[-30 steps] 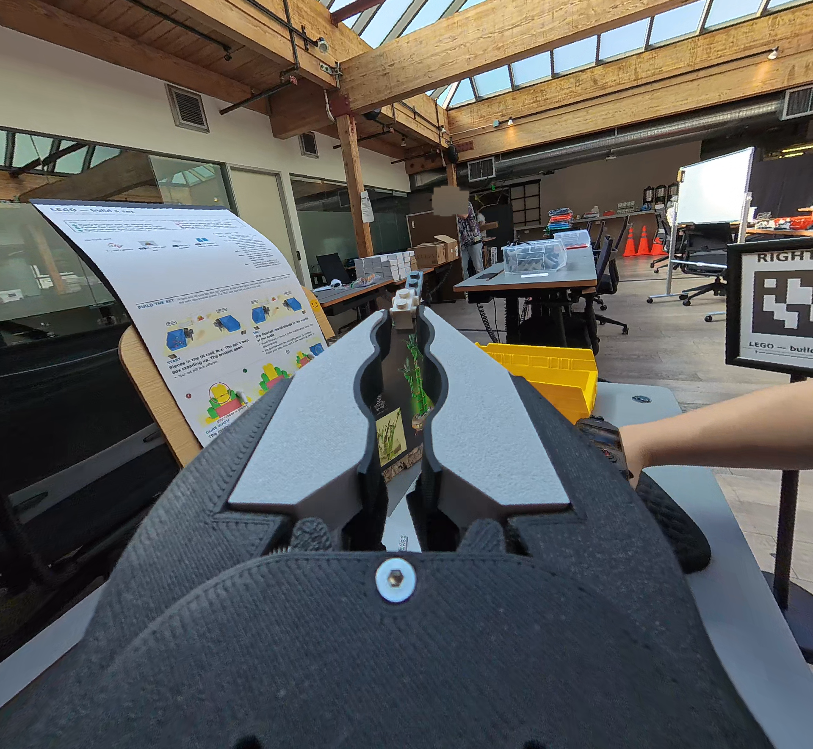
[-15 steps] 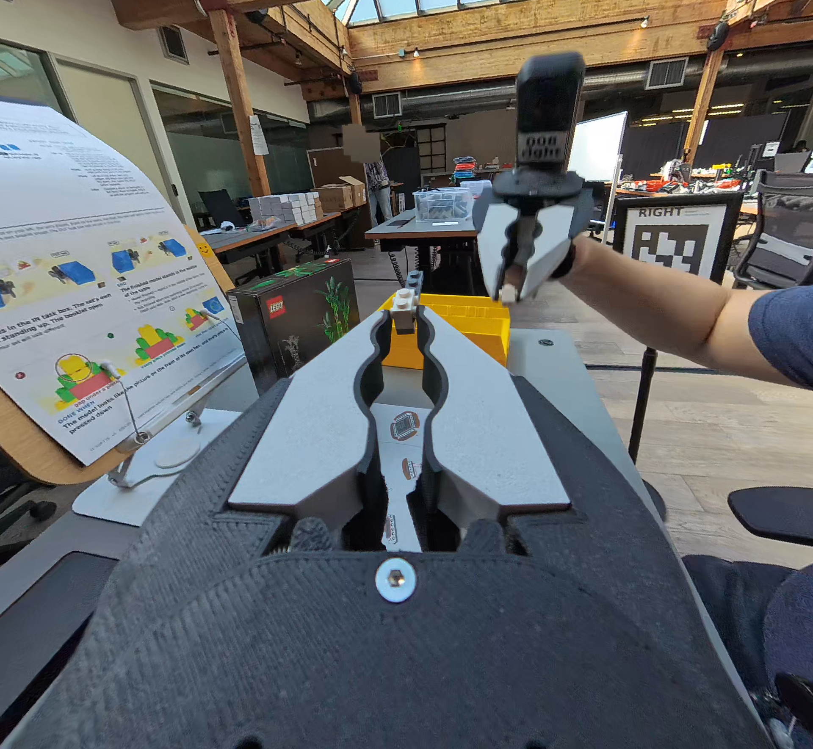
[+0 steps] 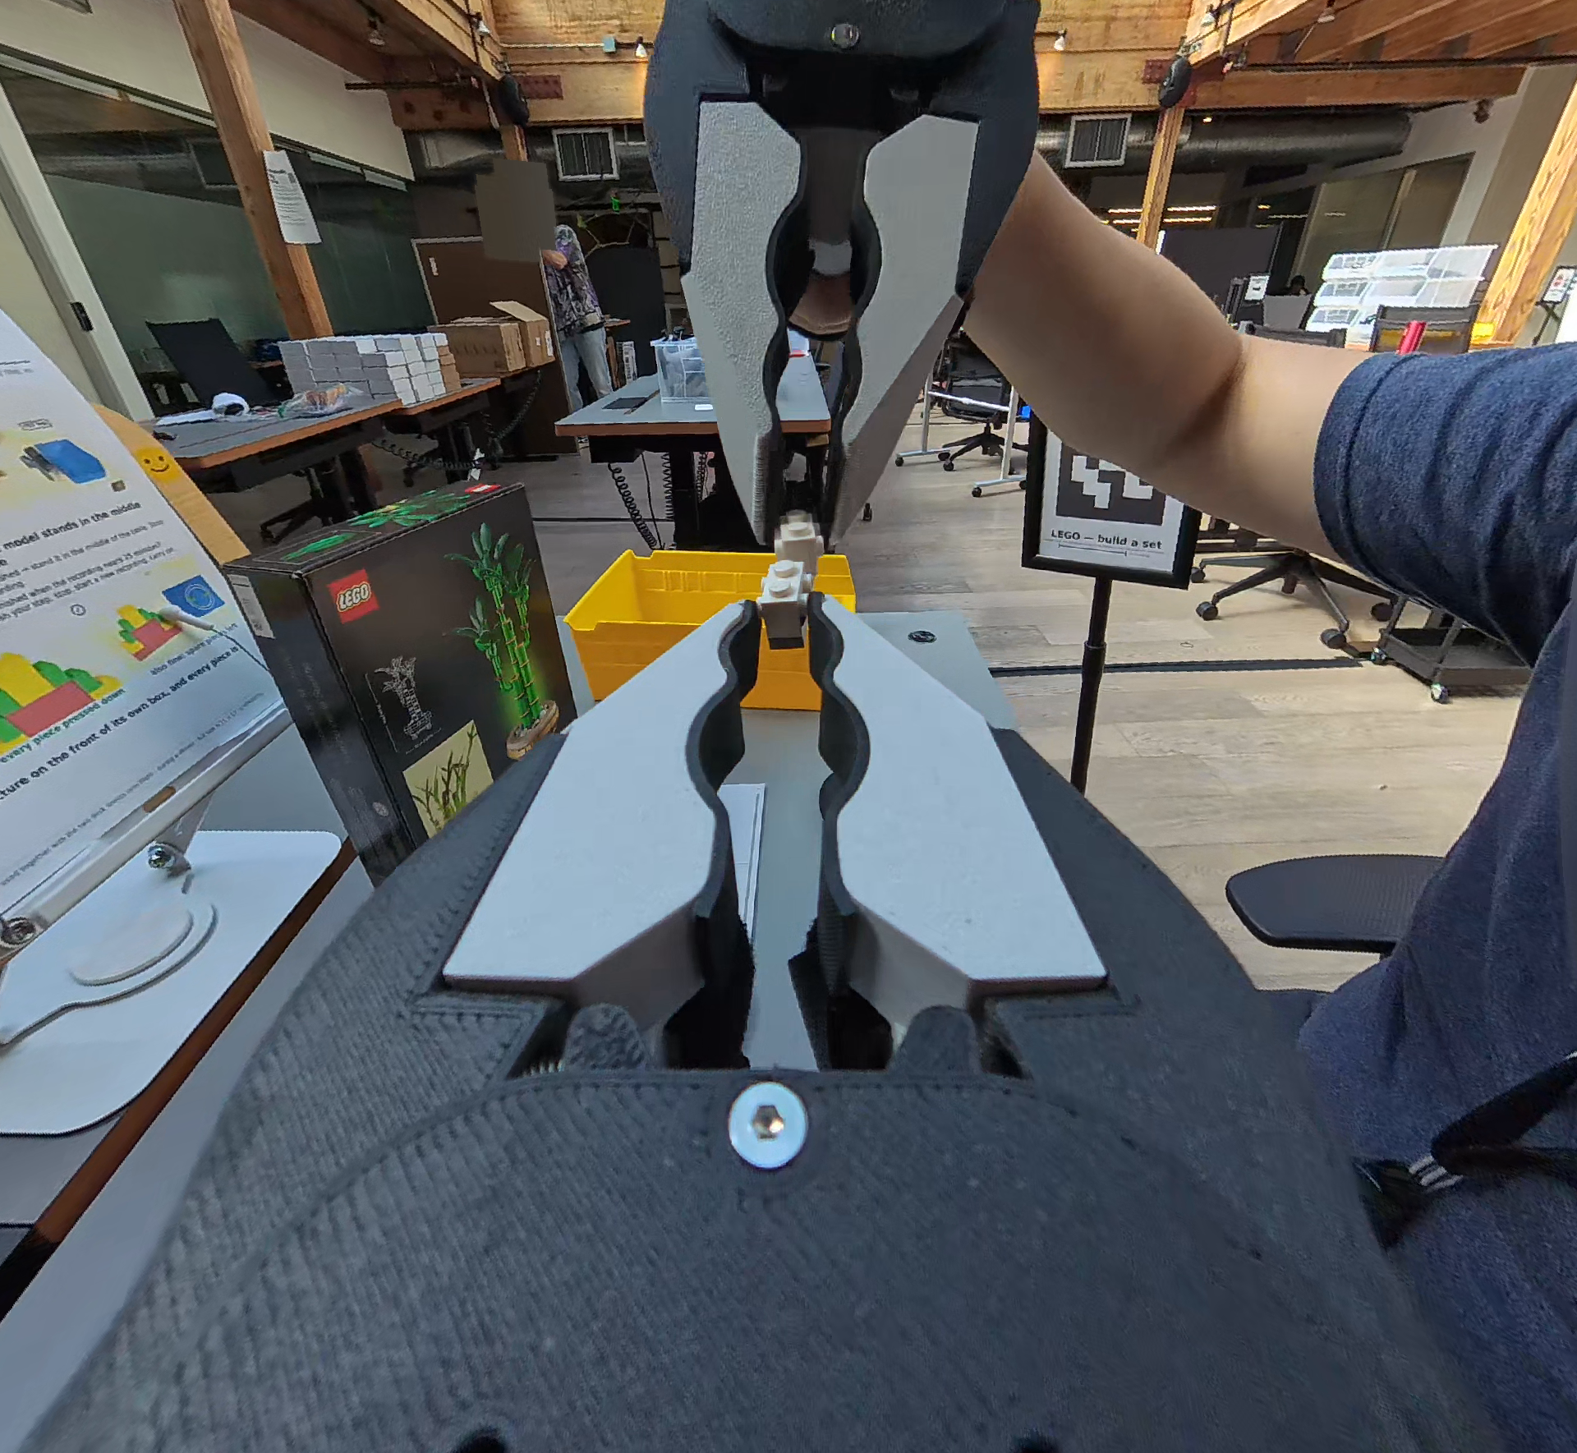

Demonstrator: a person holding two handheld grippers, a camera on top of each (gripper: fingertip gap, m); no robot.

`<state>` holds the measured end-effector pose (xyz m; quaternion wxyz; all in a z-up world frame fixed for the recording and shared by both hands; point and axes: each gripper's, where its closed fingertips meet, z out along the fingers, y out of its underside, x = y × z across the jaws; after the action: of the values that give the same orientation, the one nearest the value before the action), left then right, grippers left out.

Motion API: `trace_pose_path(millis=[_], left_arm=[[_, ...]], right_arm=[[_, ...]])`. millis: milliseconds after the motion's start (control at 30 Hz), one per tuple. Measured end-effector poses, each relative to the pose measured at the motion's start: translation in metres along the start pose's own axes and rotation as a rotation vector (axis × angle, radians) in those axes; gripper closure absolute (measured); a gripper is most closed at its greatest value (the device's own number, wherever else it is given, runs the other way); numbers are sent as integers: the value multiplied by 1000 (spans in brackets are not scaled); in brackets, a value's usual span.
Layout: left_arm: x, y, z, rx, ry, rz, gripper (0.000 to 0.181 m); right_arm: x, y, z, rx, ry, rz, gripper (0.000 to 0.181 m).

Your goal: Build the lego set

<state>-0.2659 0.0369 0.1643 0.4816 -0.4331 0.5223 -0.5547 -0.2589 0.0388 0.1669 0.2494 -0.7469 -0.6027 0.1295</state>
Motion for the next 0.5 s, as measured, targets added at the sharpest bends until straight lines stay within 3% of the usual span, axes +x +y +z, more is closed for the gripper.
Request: trace_pose_path(millis=[267, 500], left_arm=[[2, -1, 2, -7, -17, 28, 172], [2, -12, -1, 69, 8, -27, 172]], right_arm=[[-1, 1, 3, -64, -11, 38, 171], [0, -8, -4, -52, 17, 64, 171]])
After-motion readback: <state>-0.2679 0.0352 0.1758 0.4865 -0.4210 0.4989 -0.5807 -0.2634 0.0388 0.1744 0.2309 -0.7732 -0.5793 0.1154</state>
